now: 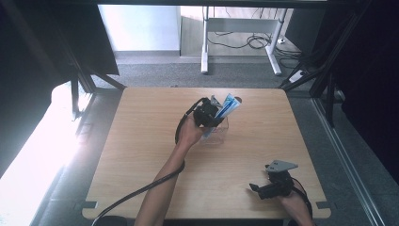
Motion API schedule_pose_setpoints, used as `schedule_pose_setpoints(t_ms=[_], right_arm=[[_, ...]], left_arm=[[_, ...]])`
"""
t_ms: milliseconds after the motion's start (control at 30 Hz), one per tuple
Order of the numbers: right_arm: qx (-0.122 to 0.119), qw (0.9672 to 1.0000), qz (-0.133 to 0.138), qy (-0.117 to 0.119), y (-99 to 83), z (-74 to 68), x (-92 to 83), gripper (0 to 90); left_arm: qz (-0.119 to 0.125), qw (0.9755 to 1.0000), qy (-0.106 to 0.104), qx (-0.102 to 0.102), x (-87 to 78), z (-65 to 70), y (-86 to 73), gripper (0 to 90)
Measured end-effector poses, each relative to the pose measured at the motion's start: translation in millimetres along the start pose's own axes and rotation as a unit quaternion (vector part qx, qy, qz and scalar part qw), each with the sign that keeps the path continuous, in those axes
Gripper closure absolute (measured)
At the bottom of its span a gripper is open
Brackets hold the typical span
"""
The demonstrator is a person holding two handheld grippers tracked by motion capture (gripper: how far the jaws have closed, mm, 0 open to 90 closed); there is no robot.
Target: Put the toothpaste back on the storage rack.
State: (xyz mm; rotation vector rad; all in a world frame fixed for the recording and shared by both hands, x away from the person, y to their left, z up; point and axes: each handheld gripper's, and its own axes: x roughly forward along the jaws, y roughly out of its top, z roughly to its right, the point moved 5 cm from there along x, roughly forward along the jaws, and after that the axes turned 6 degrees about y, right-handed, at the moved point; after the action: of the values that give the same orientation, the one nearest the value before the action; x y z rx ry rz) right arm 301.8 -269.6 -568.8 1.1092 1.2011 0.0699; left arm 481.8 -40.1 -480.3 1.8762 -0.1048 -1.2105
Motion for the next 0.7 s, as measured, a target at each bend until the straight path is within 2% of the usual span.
schedule_pose_setpoints(t_ms=[433, 700], right_arm=[[-0.002, 1.0000, -0.005, 0.002, -0.6, -0.9, 1.6, 0.0], [-0.005, 1.0000, -0.008, 0.004, -0.4, -2.2, 2.5, 0.0]], left_arm=[[-0.014, 0.9999, -0.003, 0.008, 0.2, 5.7, -8.5, 68.5], [-0.024, 0.9997, -0.007, -0.005, -1.0, 6.3, -8.7, 66.3]])
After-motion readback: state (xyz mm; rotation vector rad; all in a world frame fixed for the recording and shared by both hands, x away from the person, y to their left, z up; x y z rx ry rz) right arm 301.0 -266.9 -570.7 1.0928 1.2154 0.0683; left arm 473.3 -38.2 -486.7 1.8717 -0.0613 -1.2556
